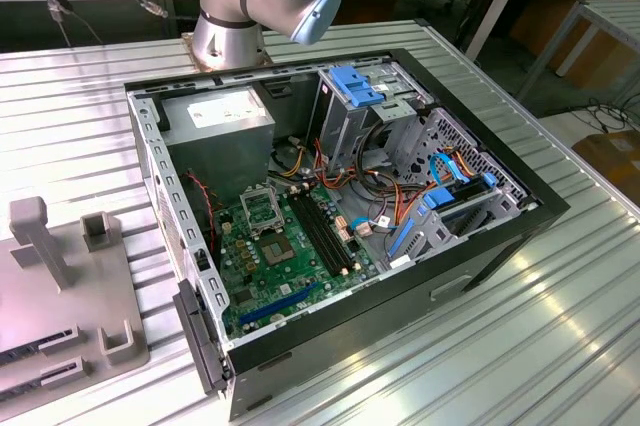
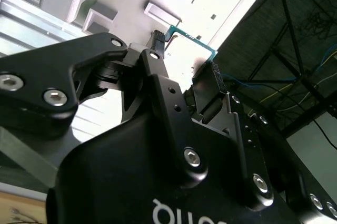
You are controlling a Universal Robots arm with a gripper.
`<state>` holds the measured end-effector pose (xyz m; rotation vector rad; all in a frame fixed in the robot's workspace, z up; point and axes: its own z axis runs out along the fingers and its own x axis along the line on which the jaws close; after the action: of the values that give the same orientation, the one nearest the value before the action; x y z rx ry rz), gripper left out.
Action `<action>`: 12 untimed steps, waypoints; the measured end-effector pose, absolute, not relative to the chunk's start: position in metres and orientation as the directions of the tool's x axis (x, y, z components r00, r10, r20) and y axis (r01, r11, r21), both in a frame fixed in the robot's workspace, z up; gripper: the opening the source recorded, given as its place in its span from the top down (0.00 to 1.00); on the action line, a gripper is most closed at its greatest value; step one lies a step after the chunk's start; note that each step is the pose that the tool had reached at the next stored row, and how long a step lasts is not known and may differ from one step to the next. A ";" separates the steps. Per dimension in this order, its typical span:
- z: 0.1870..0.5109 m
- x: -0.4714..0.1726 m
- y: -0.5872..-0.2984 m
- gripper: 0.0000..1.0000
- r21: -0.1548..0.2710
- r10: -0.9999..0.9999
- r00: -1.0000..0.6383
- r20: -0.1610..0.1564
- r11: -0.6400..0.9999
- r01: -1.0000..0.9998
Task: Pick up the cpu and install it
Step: 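Pick up the cpu and move it towards the insertion slot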
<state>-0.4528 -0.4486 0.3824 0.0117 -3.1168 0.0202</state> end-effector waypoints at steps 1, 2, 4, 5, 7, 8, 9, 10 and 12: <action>0.383 -0.453 -0.448 0.53 -0.013 -0.007 -1.000 0.025 1.000 -0.008; 0.384 -0.453 -0.448 0.53 -0.013 -0.007 -1.000 0.025 1.000 -0.008; 0.386 -0.453 -0.448 0.53 -0.013 -0.007 -1.000 0.025 1.000 -0.008; 0.387 -0.453 -0.448 0.53 -0.013 -0.007 -1.000 0.025 1.000 -0.008; 0.389 -0.453 -0.448 0.53 -0.013 -0.007 -1.000 0.025 1.000 -0.008; 0.389 -0.453 -0.448 0.53 -0.013 -0.007 -1.000 0.025 1.000 -0.008; 0.390 -0.453 -0.448 0.53 -0.013 -0.007 -1.000 0.025 1.000 -0.008; 0.391 -0.453 -0.448 0.53 -0.013 -0.007 -1.000 0.025 1.000 -0.008; 0.392 -0.453 -0.448 0.53 -0.013 -0.007 -1.000 0.025 1.000 -0.008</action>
<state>-0.4527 -0.4480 0.3921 0.0117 -3.1164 0.0203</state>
